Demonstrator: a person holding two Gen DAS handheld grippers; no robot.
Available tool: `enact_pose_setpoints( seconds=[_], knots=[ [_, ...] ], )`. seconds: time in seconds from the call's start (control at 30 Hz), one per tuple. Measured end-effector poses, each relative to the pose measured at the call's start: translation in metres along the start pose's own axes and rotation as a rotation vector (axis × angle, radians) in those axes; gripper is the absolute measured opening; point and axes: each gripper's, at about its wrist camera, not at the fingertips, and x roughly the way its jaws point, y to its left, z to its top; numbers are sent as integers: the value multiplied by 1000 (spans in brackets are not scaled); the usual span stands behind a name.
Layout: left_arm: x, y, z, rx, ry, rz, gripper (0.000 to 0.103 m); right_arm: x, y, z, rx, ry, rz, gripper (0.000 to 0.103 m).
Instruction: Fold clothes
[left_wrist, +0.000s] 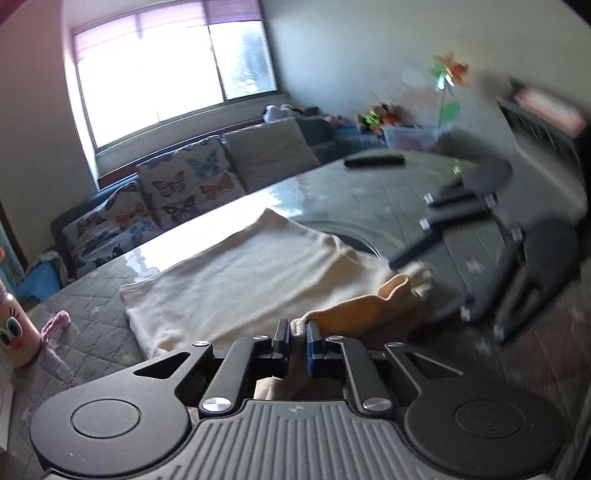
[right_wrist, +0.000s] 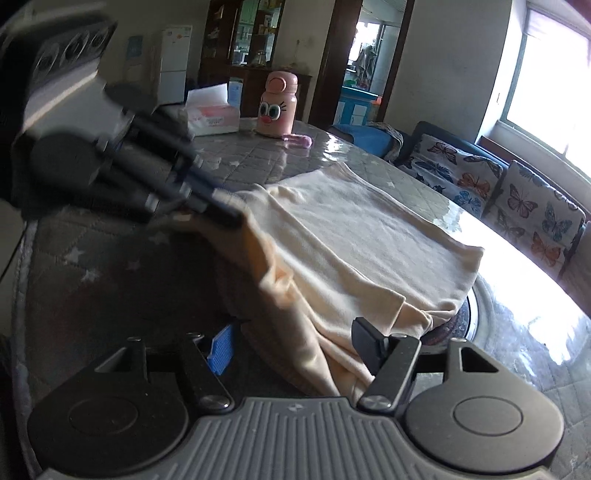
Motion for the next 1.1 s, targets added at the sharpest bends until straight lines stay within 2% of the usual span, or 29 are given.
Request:
enact_pose_setpoints(
  seconds=[0.13,0.23,0.3,0.37,0.43,0.47,0.53,0.73,0.8,0.83,0.93,1.1],
  knots=[
    [2,3,2,-16,8,-4,9,10,-2,1,-5,-12,-26,64],
    [2,3,-2,-18,22,-14,10,19,-7,3,19,-5,-10,42],
    [0,1,-7,-14,32,-13,13,23,-11,5,47,2,8,22],
    [-4,-1,-13,-12,39,-8,18,23,-18,8,95,1,25,18],
    [-7,-4,-20,-7,54,8,46,23,-24,11,133,-6,42,14],
    [-9,-4,-24,-4,62,18,50,22,-26,13,150,-8,46,14],
    [-9,-7,-32,9,76,31,50,21,-30,16,180,-11,56,13],
    [1,-20,-44,142,108,114,51,20,-39,24,245,-31,64,12],
    [4,-17,-44,148,106,117,49,20,-39,25,247,-35,62,12],
    [5,-15,-43,150,105,118,36,20,-38,25,248,-36,58,11],
    [6,-5,-41,126,113,106,10,19,-36,23,256,-42,49,10],
    [-11,3,-35,92,87,77,6,9,-31,22,257,-68,48,9]
  ],
)
